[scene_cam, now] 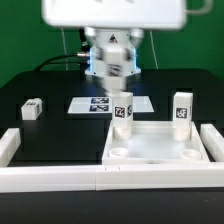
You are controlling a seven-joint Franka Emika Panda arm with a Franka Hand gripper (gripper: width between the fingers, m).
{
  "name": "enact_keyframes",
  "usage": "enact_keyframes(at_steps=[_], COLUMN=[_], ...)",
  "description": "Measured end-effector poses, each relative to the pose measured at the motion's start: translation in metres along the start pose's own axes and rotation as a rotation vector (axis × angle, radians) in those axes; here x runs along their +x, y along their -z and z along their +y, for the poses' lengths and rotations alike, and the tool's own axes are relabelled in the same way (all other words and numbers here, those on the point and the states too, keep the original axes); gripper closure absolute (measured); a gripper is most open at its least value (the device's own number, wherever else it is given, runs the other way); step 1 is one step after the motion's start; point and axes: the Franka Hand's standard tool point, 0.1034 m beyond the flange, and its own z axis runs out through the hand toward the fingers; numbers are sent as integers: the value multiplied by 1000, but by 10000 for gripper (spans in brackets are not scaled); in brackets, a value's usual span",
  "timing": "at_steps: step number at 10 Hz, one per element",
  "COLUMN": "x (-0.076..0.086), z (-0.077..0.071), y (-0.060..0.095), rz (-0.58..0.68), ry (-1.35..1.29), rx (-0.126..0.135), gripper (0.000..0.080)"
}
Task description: Assemble square table
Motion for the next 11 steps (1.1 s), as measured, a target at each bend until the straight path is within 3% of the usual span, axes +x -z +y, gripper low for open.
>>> enact_keyframes(at_steps=[1,3,4,8,10,11], x=[19,20,15,15,-20,-22], z=[-18,-66,-77,-76,-87,-86], y=[-2,-16,-17,-20,-47,-55], rz=[52,115,100,117,164,177], ry=[-28,-155,-139,-133,-122,-108], rx=[16,105,110,109,105,90], gripper=[509,509,509,509,509,509])
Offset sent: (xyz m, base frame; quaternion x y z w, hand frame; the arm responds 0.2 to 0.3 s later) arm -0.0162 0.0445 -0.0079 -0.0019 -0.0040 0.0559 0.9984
